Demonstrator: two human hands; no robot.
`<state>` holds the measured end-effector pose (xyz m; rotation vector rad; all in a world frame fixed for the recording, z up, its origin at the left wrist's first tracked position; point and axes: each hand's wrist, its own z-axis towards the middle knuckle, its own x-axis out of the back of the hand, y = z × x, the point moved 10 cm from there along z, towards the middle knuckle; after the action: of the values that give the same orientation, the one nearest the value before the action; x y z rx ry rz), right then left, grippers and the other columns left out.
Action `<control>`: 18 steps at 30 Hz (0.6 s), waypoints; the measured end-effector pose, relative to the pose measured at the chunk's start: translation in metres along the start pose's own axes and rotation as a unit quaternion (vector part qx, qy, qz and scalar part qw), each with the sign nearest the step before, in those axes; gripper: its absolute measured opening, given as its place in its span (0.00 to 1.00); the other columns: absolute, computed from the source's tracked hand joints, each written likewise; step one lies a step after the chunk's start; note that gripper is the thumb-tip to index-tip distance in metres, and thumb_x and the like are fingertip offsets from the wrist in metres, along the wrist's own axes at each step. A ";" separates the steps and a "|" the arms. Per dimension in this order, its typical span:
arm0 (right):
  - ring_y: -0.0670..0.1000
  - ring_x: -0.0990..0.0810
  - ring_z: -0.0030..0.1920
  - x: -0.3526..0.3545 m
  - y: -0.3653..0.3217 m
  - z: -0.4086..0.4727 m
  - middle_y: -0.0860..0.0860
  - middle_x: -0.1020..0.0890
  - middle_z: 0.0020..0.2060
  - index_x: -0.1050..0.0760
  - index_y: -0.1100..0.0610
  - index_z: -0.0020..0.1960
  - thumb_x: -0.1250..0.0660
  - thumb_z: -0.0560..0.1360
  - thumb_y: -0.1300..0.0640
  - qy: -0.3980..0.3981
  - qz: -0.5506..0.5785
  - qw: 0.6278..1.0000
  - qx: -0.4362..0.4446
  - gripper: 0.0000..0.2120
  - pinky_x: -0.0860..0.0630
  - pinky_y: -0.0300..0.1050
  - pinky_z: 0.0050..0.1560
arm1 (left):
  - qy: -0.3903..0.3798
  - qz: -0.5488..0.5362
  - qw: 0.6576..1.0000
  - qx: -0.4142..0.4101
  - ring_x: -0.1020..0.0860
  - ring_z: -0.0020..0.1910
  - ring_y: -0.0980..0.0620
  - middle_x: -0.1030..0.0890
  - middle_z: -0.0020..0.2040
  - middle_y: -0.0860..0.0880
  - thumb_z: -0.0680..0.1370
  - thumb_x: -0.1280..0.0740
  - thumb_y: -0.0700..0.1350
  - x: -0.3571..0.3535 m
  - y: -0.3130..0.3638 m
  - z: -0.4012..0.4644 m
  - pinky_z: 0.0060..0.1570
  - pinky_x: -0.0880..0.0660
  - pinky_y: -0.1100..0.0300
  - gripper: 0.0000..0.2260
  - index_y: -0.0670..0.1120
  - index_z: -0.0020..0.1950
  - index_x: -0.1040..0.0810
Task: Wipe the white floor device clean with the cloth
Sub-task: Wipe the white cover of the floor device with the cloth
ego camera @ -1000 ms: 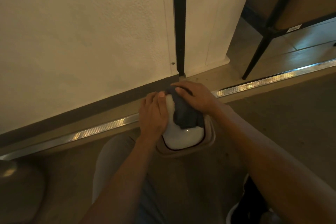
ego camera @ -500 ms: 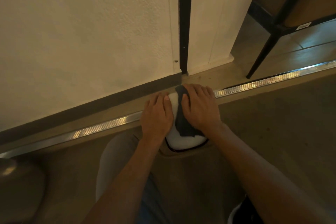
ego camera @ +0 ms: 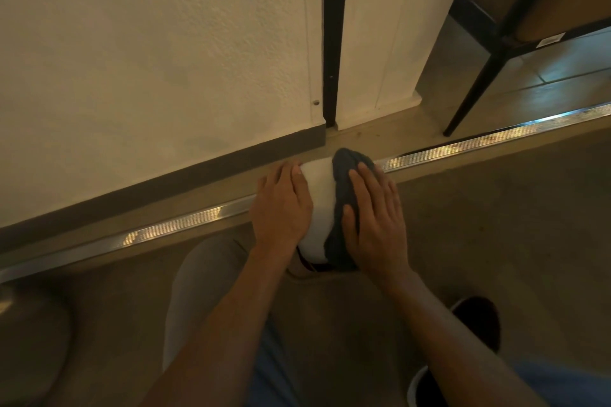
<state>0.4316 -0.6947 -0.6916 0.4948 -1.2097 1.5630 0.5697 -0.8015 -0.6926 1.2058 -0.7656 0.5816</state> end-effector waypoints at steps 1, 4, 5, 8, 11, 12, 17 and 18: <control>0.58 0.40 0.77 0.000 0.000 0.000 0.58 0.35 0.76 0.38 0.61 0.76 0.44 0.82 0.52 0.003 0.002 1.000 -0.008 0.25 0.42 0.62 0.75 | -0.001 0.000 1.000 -0.005 0.26 0.61 0.47 0.23 0.63 0.46 0.84 0.50 0.52 0.001 0.000 0.000 0.61 0.29 0.53 0.20 0.47 0.67 0.25; 0.55 0.30 0.71 0.002 0.002 0.031 0.57 0.28 0.70 0.34 0.58 0.74 0.44 0.82 0.51 -0.019 0.017 0.998 -0.054 0.22 0.34 0.55 0.72 | -0.002 -0.009 1.000 -0.021 0.25 0.61 0.45 0.22 0.63 0.44 0.84 0.50 0.52 0.001 0.002 -0.002 0.64 0.29 0.50 0.21 0.45 0.67 0.24; 0.54 0.27 0.66 0.001 0.006 0.048 0.56 0.25 0.66 0.31 0.58 0.71 0.44 0.82 0.51 -0.040 0.033 0.995 -0.080 0.20 0.30 0.53 0.68 | 0.003 -0.008 1.000 -0.029 0.24 0.60 0.45 0.21 0.62 0.44 0.84 0.49 0.52 0.003 0.004 -0.002 0.63 0.28 0.50 0.20 0.45 0.66 0.24; 0.54 0.23 0.52 -0.034 0.027 0.095 0.55 0.21 0.53 0.25 0.57 0.59 0.45 0.82 0.47 -0.189 0.071 0.964 -0.174 0.17 0.26 0.51 0.57 | 0.009 -0.004 0.999 -0.044 0.24 0.57 0.47 0.21 0.60 0.46 0.83 0.48 0.50 0.005 0.009 0.000 0.60 0.30 0.54 0.19 0.45 0.63 0.23; 0.56 0.22 0.54 -0.056 0.038 0.111 0.57 0.20 0.54 0.23 0.56 0.57 0.46 0.82 0.45 -0.284 0.059 0.939 -0.183 0.18 0.27 0.53 0.59 | 0.008 -0.002 0.999 -0.031 0.25 0.58 0.49 0.21 0.60 0.47 0.83 0.48 0.50 0.003 0.007 0.001 0.59 0.32 0.58 0.18 0.46 0.63 0.23; 0.56 0.23 0.55 -0.054 0.040 0.109 0.57 0.20 0.55 0.23 0.55 0.59 0.45 0.82 0.46 -0.279 0.076 0.941 -0.176 0.18 0.27 0.52 0.60 | 0.011 -0.001 1.000 -0.028 0.25 0.57 0.49 0.21 0.59 0.48 0.83 0.48 0.51 0.002 0.005 0.001 0.58 0.32 0.59 0.18 0.47 0.63 0.23; 0.47 0.27 0.65 -0.003 0.026 0.054 0.52 0.25 0.66 0.30 0.55 0.70 0.42 0.83 0.53 -0.074 0.242 0.965 -0.073 0.17 0.29 0.46 0.67 | 0.021 0.010 1.000 -0.015 0.24 0.57 0.47 0.21 0.60 0.48 0.84 0.49 0.51 -0.002 0.000 0.001 0.58 0.28 0.54 0.18 0.48 0.63 0.23; 0.48 0.29 0.69 0.001 0.023 0.037 0.52 0.28 0.70 0.32 0.55 0.73 0.42 0.83 0.53 -0.037 0.217 0.974 -0.061 0.20 0.31 0.45 0.70 | 0.018 0.010 1.000 -0.011 0.24 0.57 0.47 0.21 0.60 0.47 0.84 0.49 0.51 -0.002 -0.001 0.001 0.58 0.28 0.55 0.18 0.48 0.64 0.24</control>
<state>0.4010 -0.7258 -0.6861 0.2161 -1.5350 1.8323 0.5688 -0.8030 -0.6942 1.1653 -0.7525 0.6086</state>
